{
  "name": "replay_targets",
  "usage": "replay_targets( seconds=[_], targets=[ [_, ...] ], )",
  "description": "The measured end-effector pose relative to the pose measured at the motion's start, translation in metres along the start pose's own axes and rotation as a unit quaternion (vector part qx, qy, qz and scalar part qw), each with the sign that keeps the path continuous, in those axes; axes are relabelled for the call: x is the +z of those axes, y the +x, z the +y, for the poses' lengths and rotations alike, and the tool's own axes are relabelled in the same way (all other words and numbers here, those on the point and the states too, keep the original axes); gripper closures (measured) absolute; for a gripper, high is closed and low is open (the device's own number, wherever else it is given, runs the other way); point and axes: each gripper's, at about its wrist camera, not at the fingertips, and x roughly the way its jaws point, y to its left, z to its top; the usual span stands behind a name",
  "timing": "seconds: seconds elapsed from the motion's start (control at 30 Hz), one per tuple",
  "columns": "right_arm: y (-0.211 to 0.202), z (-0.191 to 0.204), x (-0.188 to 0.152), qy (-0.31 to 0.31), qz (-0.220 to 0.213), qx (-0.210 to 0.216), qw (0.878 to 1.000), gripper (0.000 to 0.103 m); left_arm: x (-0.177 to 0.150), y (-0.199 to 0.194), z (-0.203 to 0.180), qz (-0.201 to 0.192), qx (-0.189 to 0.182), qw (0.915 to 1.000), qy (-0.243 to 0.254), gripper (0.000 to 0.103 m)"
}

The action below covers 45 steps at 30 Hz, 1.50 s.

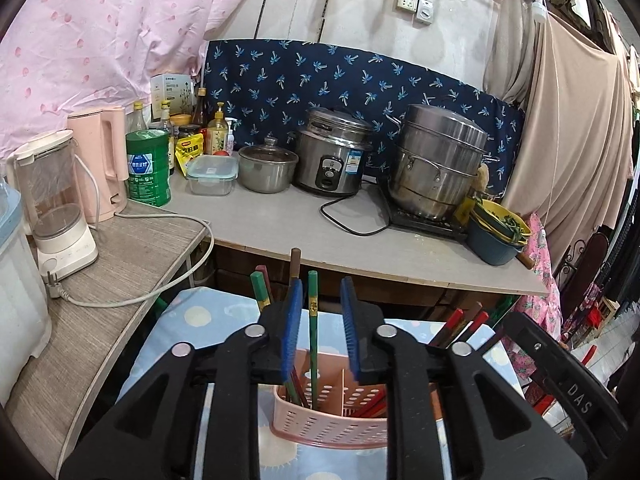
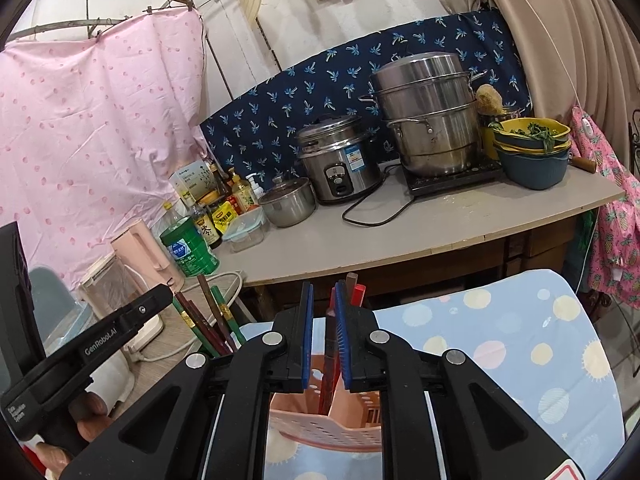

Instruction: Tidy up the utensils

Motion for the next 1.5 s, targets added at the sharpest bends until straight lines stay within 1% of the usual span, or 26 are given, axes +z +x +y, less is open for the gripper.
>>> replay_targets(
  seconds=[0.1, 0.17, 0.23, 0.43, 0.67, 0.8, 1.1, 1.5],
  targets=[
    [-0.006, 0.001, -0.001, -0.003, -0.003, 0.0, 1.0, 0.09, -0.003, -0.005, 0.0, 0.001, 0.0, 1.0, 0.003, 0.076],
    [-0.011, 0.002, -0.003, -0.006, -0.004, -0.001, 1.0, 0.09, -0.007, -0.01, -0.001, 0.0, 0.002, 1.0, 0.005, 0.07],
    [-0.017, 0.003, -0.005, -0.009, -0.006, -0.001, 1.0, 0.09, -0.011, -0.015, -0.002, 0.0, 0.003, 1.0, 0.008, 0.068],
    [-0.034, 0.006, -0.019, -0.015, 0.003, 0.003, 1.0, 0.087, -0.028, -0.027, -0.004, 0.014, 0.007, 0.9997, 0.017, 0.068],
    [-0.054, 0.01, -0.045, -0.029, 0.014, 0.0, 0.999, 0.087, -0.051, -0.039, -0.003, 0.032, 0.013, 0.9991, 0.023, 0.068],
    [-0.064, 0.012, -0.06, -0.037, 0.023, -0.005, 0.999, 0.087, -0.063, -0.048, -0.006, 0.036, 0.018, 0.9987, 0.032, 0.068],
    [-0.077, 0.01, -0.09, -0.049, 0.043, -0.013, 0.998, 0.087, -0.081, -0.062, -0.01, 0.042, 0.02, 0.9979, 0.044, 0.068],
    [-0.093, 0.013, -0.119, -0.073, 0.056, -0.03, 0.995, 0.087, -0.114, -0.074, -0.015, 0.06, 0.032, 0.996, 0.058, 0.068]
  ],
)
